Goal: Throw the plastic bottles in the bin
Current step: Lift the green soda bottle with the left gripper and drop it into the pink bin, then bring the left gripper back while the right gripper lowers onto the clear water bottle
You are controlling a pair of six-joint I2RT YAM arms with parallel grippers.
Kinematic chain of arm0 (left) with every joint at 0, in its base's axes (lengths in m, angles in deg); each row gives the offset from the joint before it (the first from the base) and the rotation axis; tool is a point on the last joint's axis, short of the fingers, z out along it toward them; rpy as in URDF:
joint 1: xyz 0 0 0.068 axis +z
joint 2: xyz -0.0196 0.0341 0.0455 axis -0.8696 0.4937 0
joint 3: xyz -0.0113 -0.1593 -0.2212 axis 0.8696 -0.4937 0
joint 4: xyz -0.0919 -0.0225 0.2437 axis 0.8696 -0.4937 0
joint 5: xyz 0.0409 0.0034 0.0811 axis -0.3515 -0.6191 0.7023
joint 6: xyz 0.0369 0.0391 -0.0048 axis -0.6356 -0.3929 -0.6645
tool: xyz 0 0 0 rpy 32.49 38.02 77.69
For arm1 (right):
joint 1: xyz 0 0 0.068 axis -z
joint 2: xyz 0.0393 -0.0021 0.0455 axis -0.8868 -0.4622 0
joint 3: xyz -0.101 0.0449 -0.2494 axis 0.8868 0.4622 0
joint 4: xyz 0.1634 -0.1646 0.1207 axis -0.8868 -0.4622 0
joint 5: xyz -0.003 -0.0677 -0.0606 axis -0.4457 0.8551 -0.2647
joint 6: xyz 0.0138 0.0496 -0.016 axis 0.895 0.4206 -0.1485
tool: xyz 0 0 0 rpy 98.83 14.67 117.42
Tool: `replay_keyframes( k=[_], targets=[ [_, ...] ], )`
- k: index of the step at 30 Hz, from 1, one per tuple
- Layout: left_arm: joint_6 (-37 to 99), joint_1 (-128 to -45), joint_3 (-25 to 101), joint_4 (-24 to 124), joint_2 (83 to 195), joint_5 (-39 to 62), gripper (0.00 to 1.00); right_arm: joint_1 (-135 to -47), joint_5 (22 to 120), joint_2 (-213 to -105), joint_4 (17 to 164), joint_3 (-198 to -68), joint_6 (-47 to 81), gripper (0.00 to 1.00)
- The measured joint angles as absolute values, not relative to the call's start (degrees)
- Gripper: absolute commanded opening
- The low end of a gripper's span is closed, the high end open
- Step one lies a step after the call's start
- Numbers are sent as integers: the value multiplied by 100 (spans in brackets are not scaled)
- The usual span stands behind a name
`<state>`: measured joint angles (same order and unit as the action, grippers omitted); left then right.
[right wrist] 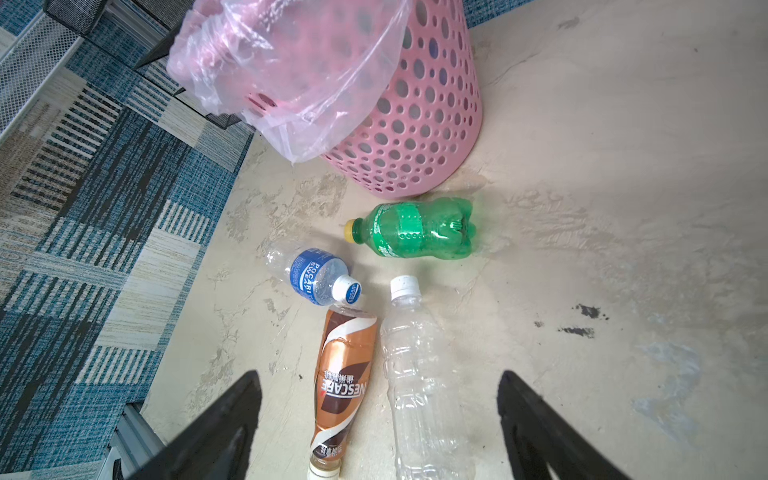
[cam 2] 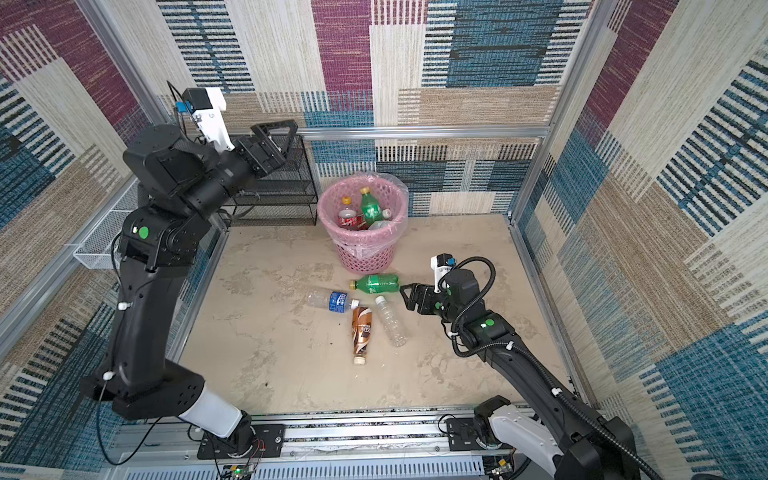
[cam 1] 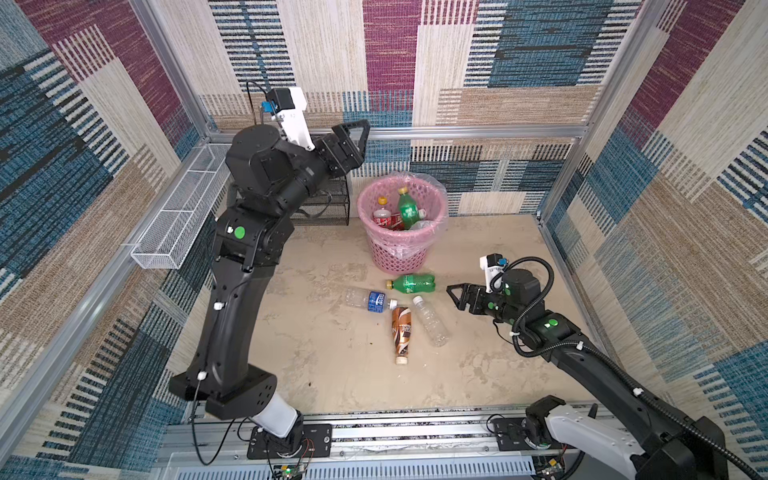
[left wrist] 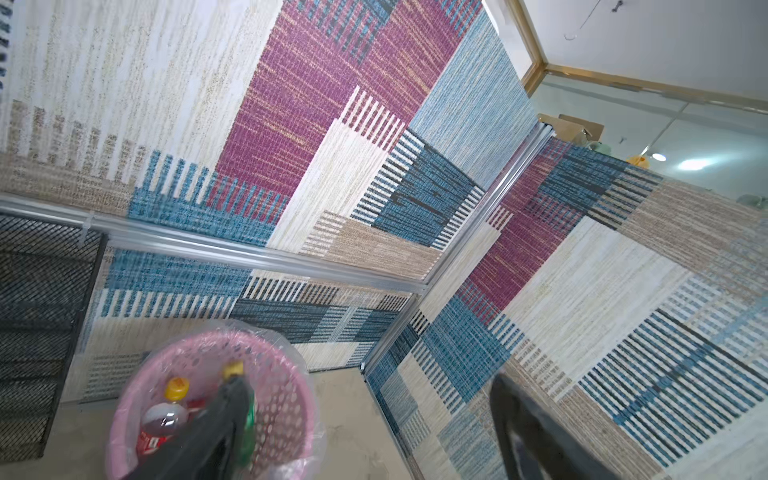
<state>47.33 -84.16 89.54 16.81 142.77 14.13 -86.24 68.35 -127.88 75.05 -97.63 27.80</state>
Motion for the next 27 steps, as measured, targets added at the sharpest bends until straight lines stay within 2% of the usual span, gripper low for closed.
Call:
replay_keyframes(
  k=[5, 12, 18, 27],
  targets=[
    [4783, -8405, 6229, 1895, 12992, 1526, 86, -8624, 6824, -12801, 7492, -9665, 2839, 86],
    [5301, -8407, 3354, 2022, 12087, 1321, 85, -8711, 6540, -13136, 7414, -9473, 2857, 83],
    [5601, -8405, 2179, 2057, 11597, 1240, 84, -9267, 6496, -13625, 7263, -9414, 2878, 83],
    [5782, -8368, 1392, 2075, 11333, 1059, 82, -9776, 6892, -14152, 7112, -9475, 2902, 89]
  ],
)
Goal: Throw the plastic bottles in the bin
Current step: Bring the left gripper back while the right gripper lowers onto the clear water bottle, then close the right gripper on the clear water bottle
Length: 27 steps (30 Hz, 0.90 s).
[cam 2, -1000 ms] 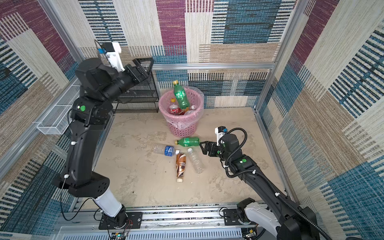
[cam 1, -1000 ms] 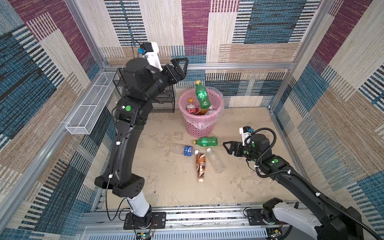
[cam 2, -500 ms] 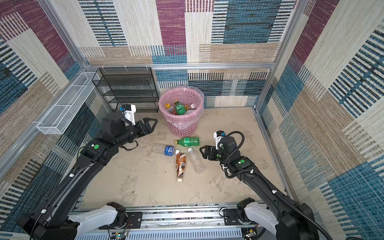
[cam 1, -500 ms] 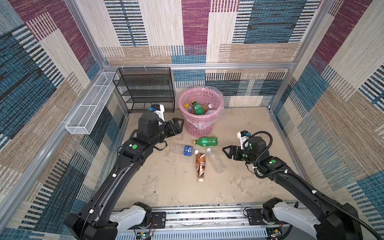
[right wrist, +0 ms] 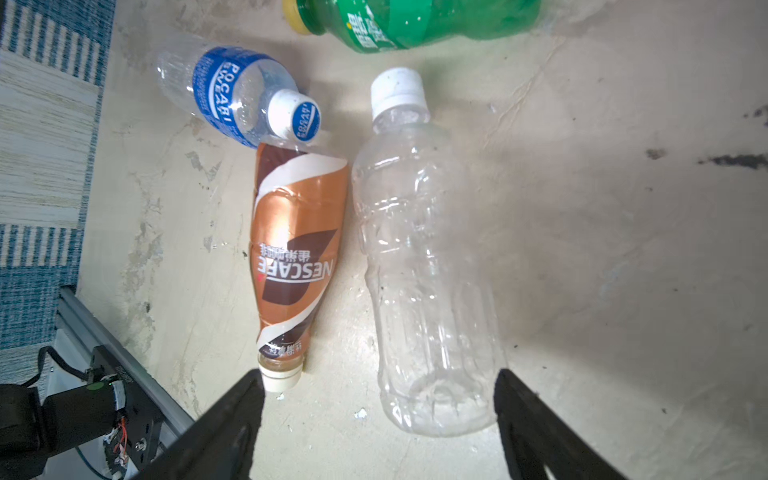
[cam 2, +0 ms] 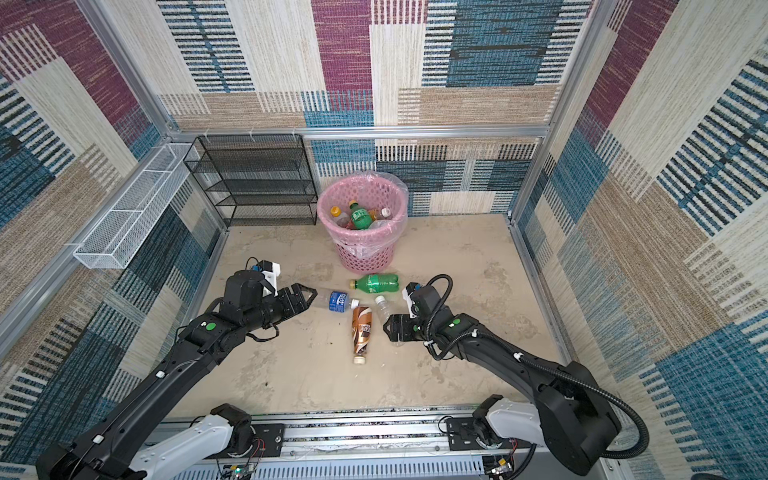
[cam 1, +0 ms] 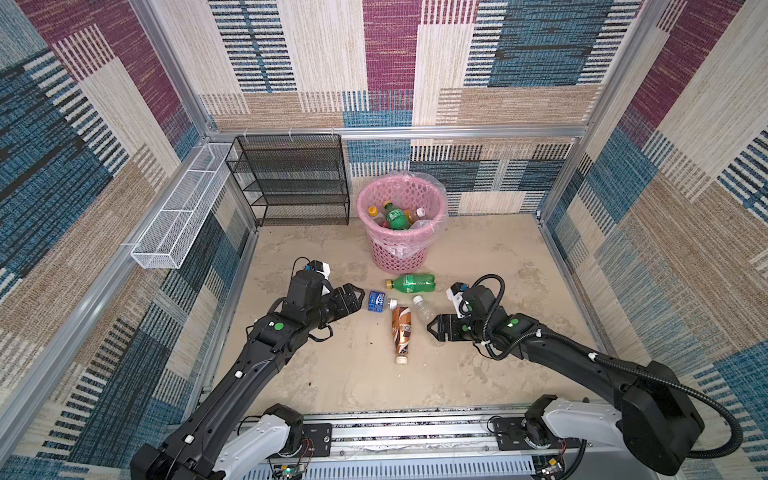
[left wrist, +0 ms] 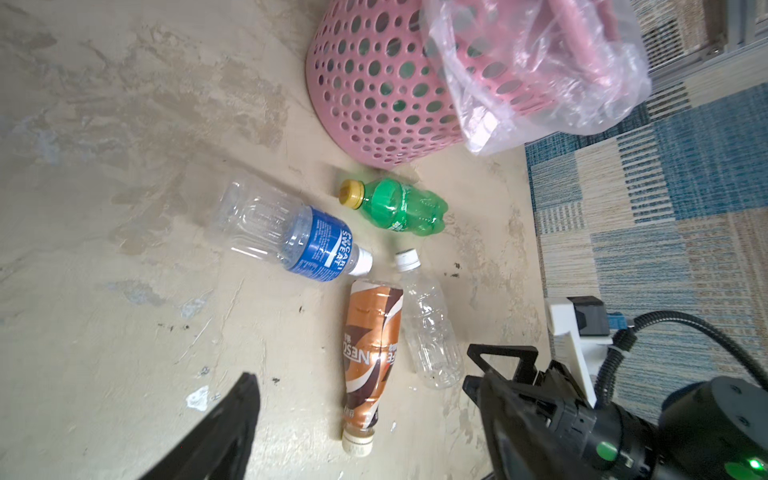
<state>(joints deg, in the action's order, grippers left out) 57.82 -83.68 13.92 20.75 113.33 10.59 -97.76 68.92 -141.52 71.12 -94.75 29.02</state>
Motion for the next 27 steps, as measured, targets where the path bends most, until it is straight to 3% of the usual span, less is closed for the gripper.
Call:
replay_keyframes(
  k=[27],
  targets=[
    [6101, -8316, 666, 2243, 11075, 700, 78, -9828, 7344, -15369, 7103, -9991, 2808, 80]
  ],
)
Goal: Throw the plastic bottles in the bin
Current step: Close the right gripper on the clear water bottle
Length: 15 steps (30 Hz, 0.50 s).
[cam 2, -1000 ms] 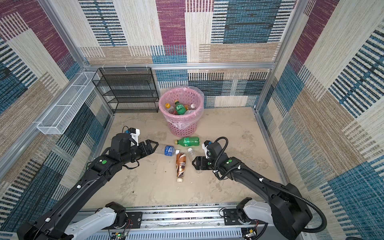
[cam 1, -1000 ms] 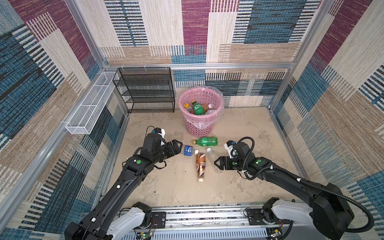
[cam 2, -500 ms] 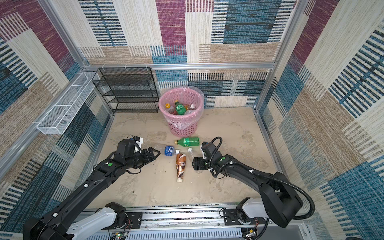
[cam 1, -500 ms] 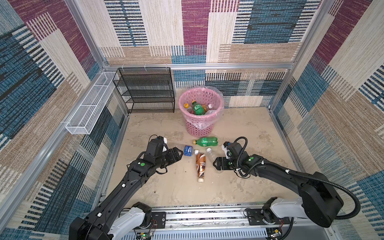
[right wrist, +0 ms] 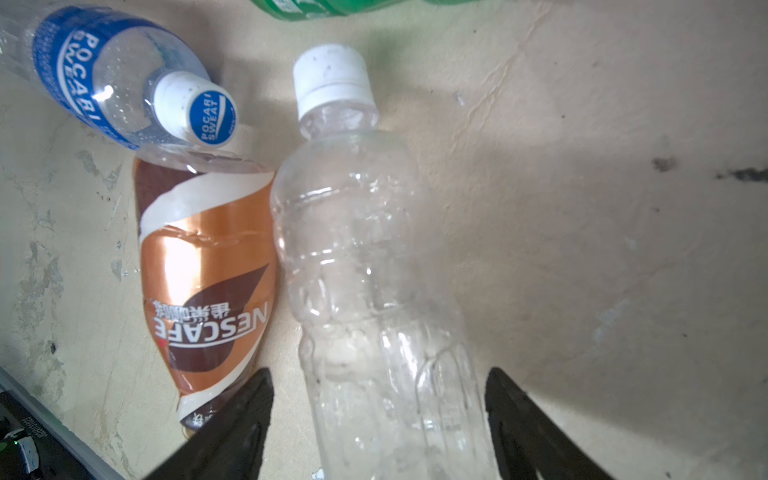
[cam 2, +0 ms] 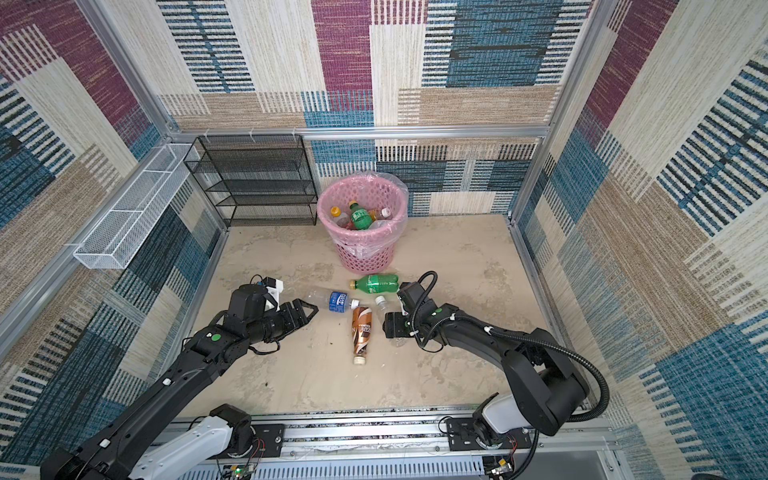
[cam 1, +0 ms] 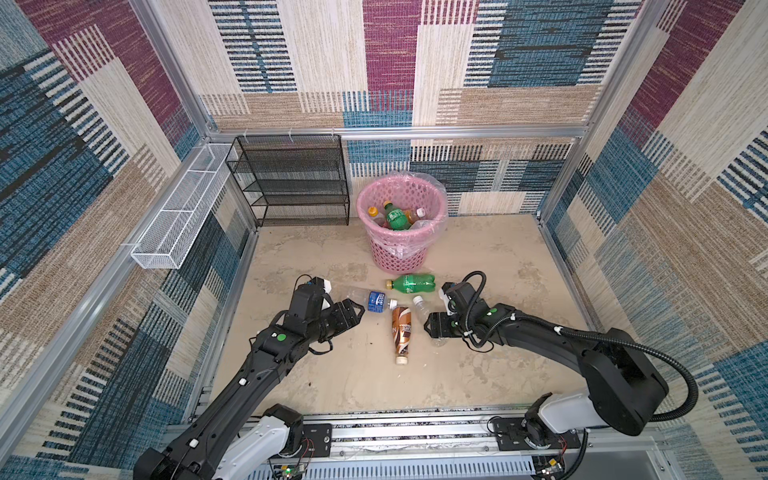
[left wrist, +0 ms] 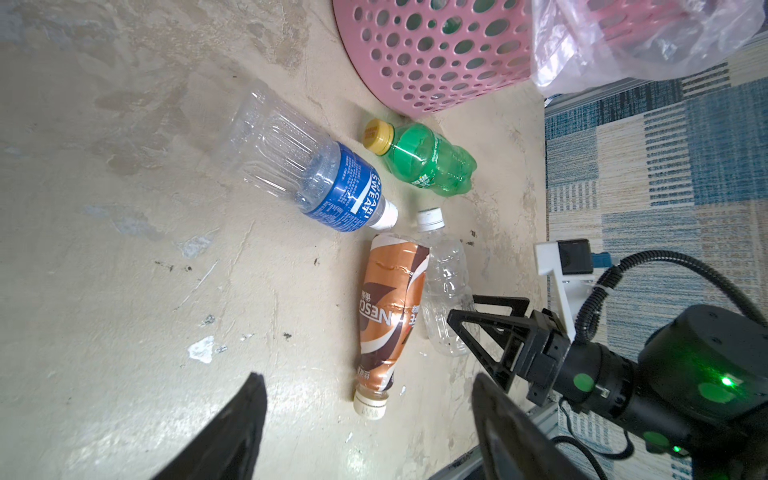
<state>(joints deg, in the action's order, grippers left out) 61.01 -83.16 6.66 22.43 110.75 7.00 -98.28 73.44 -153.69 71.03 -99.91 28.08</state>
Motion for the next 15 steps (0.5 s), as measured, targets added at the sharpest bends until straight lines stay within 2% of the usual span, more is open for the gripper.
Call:
replay_keyframes(
  k=[9, 15],
  targets=[
    [6143, -8316, 664, 2243, 11070, 698, 78, -9835, 7370, -15463, 7118, -9956, 2771, 73],
    [6149, -8316, 664, 2241, 11070, 698, 78, -9835, 7368, -15496, 7123, -9903, 2769, 63]
  ],
)
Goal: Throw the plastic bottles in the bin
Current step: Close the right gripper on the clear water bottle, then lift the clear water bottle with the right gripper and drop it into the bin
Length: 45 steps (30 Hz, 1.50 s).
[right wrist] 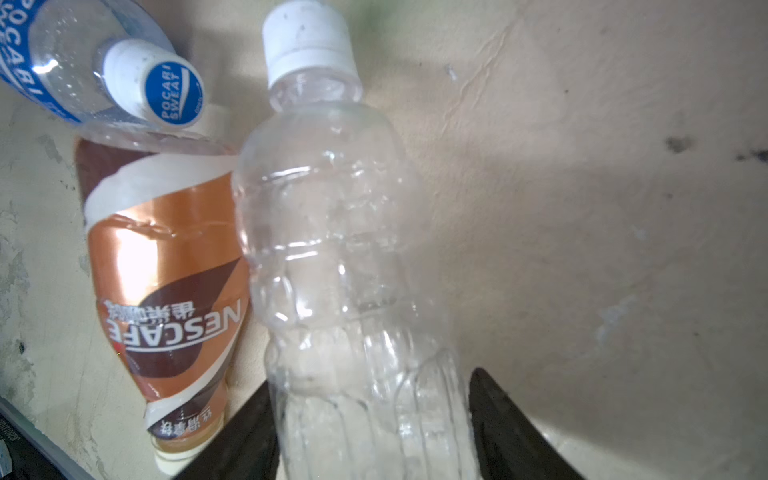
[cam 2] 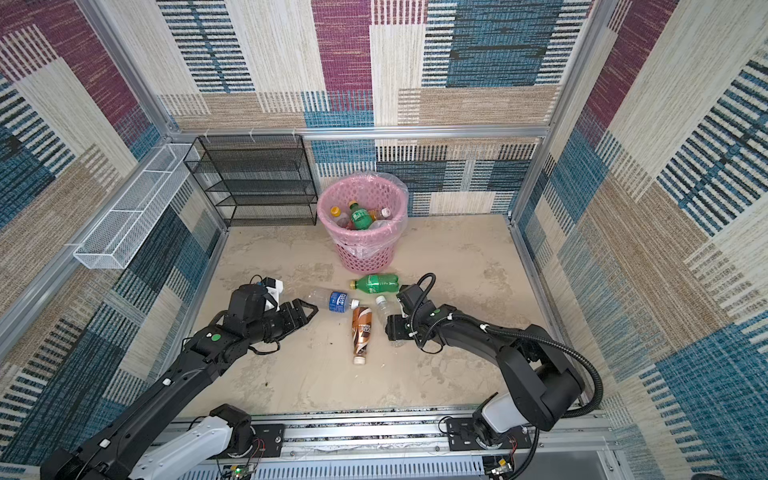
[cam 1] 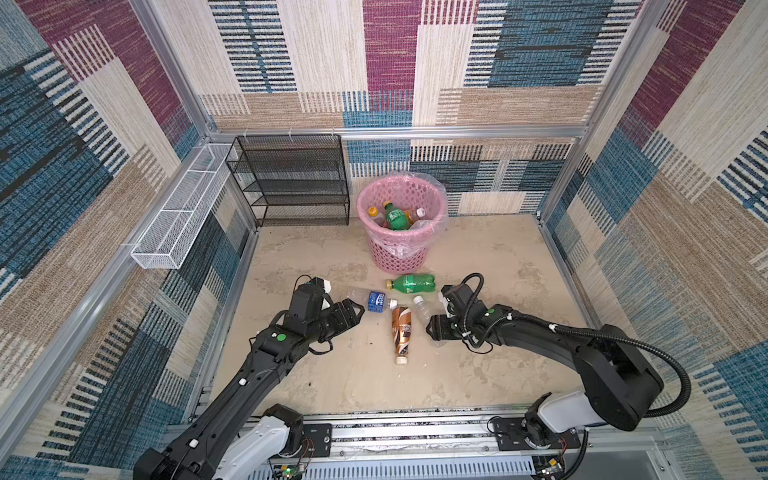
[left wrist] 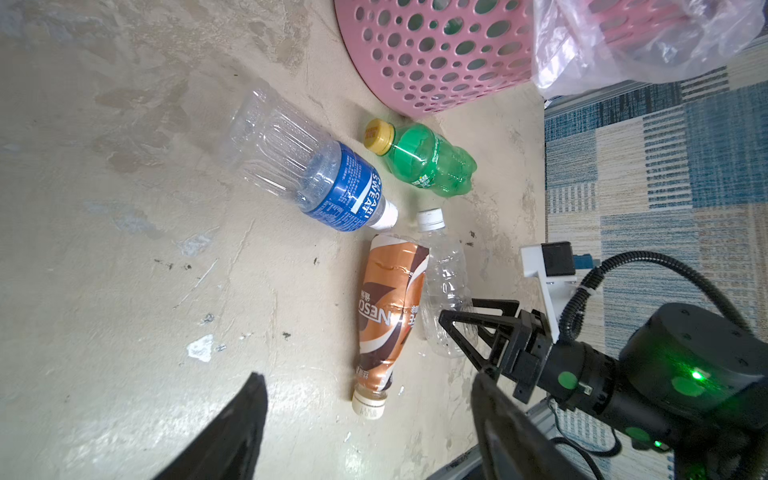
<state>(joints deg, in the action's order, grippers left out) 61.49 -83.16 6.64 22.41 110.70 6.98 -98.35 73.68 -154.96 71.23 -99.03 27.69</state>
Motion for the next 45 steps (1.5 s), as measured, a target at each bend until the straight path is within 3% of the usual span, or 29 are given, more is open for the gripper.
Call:
replay_keyframes(
  k=[15, 31, 35, 40, 43, 45],
  targets=[
    [6213, -8316, 666, 2243, 11164, 713, 77, -9835, 7385, -14775, 7101, -9394, 2898, 54],
    [6235, -8316, 609, 2383, 11280, 689, 77, -9833, 7689, -13568, 6710, -9741, 3202, 54],
    [6248, -8316, 611, 2383, 11232, 689, 77, -9820, 7930, -13442, 6408, -11210, 2986, 58],
    [6248, -8316, 802, 2341, 11162, 691, 77, -9669, 8179, -15542, 6259, -15387, 2124, 98],
    [6246, -8316, 1123, 2184, 11101, 698, 77, -9608, 8384, -16661, 5825, -17649, 1768, 99],
    [6237, -8316, 1245, 2085, 10939, 729, 78, -9584, 8599, -16679, 5790, -18137, 1694, 99]
  ],
)
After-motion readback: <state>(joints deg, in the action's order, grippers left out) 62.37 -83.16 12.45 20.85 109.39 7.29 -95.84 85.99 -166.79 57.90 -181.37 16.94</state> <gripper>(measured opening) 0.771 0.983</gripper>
